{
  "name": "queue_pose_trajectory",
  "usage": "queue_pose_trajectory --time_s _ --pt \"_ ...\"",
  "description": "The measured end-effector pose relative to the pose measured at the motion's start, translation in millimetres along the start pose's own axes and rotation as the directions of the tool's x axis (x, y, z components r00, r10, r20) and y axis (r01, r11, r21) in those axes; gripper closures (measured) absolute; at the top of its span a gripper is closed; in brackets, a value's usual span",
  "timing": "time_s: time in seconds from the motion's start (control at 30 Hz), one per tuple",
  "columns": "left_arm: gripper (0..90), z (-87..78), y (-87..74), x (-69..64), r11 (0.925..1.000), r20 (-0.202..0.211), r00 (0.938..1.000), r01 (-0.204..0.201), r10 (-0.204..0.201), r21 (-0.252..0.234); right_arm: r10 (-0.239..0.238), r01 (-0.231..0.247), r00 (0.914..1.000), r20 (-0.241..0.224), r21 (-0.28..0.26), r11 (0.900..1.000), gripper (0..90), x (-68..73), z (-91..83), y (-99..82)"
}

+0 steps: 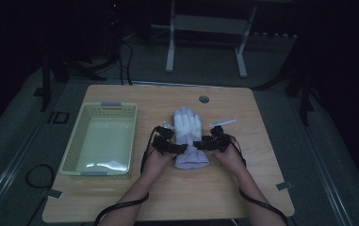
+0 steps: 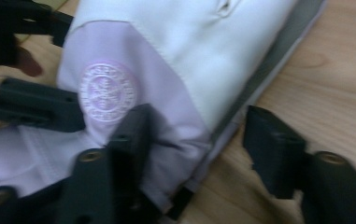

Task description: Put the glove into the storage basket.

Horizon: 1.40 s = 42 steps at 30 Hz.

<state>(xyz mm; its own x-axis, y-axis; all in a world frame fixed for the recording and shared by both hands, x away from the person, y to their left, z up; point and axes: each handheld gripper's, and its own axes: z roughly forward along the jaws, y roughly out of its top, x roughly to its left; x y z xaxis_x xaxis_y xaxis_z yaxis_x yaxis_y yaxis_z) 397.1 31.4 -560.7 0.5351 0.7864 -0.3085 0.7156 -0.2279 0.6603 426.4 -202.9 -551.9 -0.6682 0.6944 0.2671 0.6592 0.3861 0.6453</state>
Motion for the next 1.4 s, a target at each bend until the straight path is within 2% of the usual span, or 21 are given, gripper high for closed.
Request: queue_pose_trajectory --time_s 0.07,0.13,0.23,0.3,0.4,0.57,0.63,0.67,0.73,0.77,0.83,0.9,1.0,1.1,1.4 --pt "24.1 1.6 1.1 3.3 0.9995 0.035 0.999 0.028 -0.029 0.018 -0.01 0.011 0.9998 -0.017 0.011 0.9999 51.7 0.3 0.6 1.1" --pt "32.0 1.9 2.0 4.9 0.9989 0.072 0.9966 0.036 -0.038 0.029 -0.001 0.001 0.9996 -0.029 0.022 0.9998 58.7 0.9 1.1 2.0" --pt "42.8 1.9 3.2 5.1 0.9975 0.101 0.9932 0.054 -0.058 0.047 -0.006 0.006 0.9999 -0.013 0.038 0.9993 64.8 4.9 0.7 3.7" --pt "49.0 2.3 4.1 5.5 0.9958 0.127 0.9888 0.072 -0.079 0.055 -0.02 0.02 0.9998 0.002 0.036 0.9992 70.6 7.6 0.6 4.3" --pt "59.8 1.8 6.2 5.3 0.996 0.141 0.987 0.069 -0.076 0.058 -0.017 0.017 0.9997 0.017 0.031 0.9994 78.0 9.6 -0.5 4.8" --pt "70.2 -3.6 8.7 7.6 0.9967 0.188 0.9793 0.068 -0.075 0.045 -0.032 0.032 0.9988 0.036 0.004 0.9995 81.1 14.3 -4.9 4.5" --pt "71.7 -5.5 10.1 7.5 0.9962 0.196 0.9774 0.071 -0.079 0.05 -0.022 0.022 0.9992 0.035 -0.004 0.9997 81.3 15.0 -6.5 4.9" --pt "71.7 -11.3 14.0 4.3 0.9976 0.196 0.979 0.05 -0.058 0.048 -0.021 0.021 0.9992 0.034 -0.008 0.9997 81.6 15.9 -8.6 5.8" --pt "72.5 -18.1 18.2 0.6 0.9988 0.194 0.9805 0.024 -0.032 0.042 -0.044 0.046 0.9972 0.06 -0.022 0.9987 81.7 24.8 -17.6 9.7" --pt "72.5 -20.9 19.6 -0.6 0.9989 0.196 0.98 0.025 -0.032 0.039 -0.054 0.056 0.9963 0.066 -0.03 0.998 81.8 27.7 -21.2 11.0" --pt "73.1 -29.6 24.8 -4.8 0.9992 0.198 0.9803 -0.004 -0.004 0.04 -0.067 0.07 0.995 0.074 -0.046 0.9965 81.8 32.1 -28.6 13.5" --pt "73.2 -38.3 29.6 -7.7 0.9993 0.204 0.979 -0.016 0.009 0.033 -0.081 0.087 0.9936 0.078 -0.069 0.9938 81.9 37.0 -35.8 15.7" --pt "73.6 -52.2 36.1 -10.3 0.9991 0.212 0.9768 -0.037 0.031 0.022 -0.083 0.091 0.9937 0.075 -0.106 0.9902 81.9 44.8 -47.1 19.9" --pt "73.7 -65.2 42.4 -12.3 0.9985 0.207 0.9772 -0.052 0.048 0.017 -0.089 0.099 0.9927 0.082 -0.129 0.9867 81.9 53.8 -55.0 25.7" --pt "73.8 -101.6 51.1 -3.5 0.9971 0.202 0.9769 -0.075 0.07 0.016 -0.1 0.109 0.9932 0.061 -0.17 0.9794 81.9 77.9 -61.5 44.8"
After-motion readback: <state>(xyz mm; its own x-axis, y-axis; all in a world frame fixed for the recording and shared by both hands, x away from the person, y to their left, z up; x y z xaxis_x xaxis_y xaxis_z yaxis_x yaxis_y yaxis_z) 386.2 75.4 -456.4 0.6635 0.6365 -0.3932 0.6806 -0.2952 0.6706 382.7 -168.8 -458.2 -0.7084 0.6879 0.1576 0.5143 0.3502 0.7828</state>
